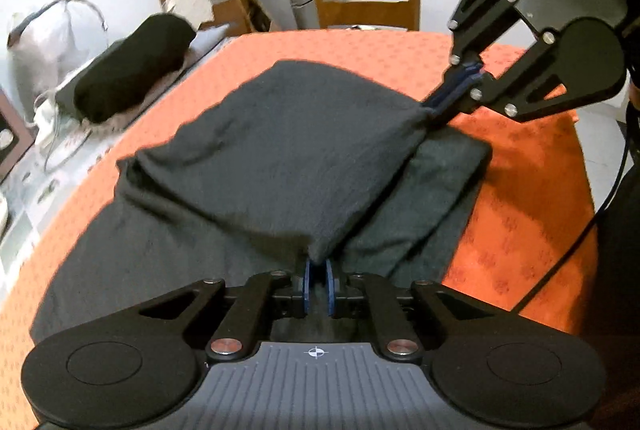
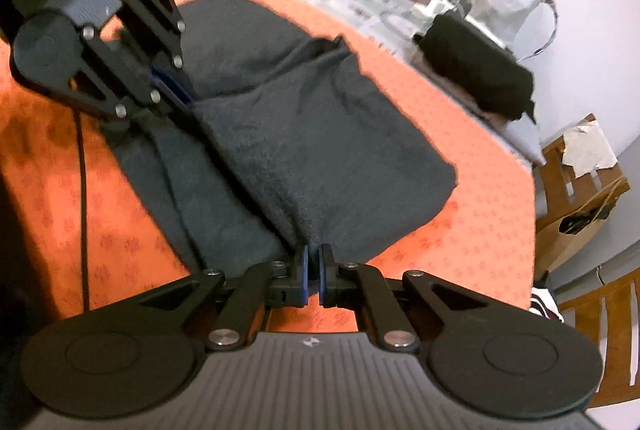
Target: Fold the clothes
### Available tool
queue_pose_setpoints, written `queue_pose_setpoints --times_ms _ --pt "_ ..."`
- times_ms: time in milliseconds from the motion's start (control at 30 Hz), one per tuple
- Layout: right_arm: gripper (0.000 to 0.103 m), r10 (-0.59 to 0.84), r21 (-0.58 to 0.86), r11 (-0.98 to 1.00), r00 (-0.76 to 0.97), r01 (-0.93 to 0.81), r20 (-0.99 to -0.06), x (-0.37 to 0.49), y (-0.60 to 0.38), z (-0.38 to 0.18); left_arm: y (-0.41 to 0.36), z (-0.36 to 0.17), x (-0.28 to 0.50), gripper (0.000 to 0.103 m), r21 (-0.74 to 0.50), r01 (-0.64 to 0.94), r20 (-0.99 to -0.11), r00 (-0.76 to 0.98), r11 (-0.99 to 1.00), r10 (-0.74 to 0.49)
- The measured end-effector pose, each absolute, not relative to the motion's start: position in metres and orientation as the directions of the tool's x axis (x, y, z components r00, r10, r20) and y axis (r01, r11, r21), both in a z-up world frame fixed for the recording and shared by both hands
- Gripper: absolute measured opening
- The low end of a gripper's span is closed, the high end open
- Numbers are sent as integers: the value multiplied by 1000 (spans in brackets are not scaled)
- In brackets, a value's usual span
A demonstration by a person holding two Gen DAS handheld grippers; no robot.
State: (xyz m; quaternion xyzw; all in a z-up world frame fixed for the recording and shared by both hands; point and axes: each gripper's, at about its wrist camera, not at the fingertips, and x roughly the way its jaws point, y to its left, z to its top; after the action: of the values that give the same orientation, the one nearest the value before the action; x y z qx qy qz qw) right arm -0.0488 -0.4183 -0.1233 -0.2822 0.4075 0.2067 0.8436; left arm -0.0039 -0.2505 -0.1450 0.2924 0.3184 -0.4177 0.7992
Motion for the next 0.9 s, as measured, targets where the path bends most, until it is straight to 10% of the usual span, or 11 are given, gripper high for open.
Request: queue_pose_setpoints --times_ms 633,867,900 --pt "28 254 -209 742 556 -637 -792 -28 -395 -119 -175 -129 -10 47 285 697 -731 602 658 -321" --pt "29 245 -212 757 569 -618 -785 -30 -398 -110 -183 -136 -4 46 359 674 -698 653 645 -293" --pt "29 242 -212 759 569 -616 -786 -30 -398 -110 -182 -135 -4 33 361 677 -695 654 642 -299"
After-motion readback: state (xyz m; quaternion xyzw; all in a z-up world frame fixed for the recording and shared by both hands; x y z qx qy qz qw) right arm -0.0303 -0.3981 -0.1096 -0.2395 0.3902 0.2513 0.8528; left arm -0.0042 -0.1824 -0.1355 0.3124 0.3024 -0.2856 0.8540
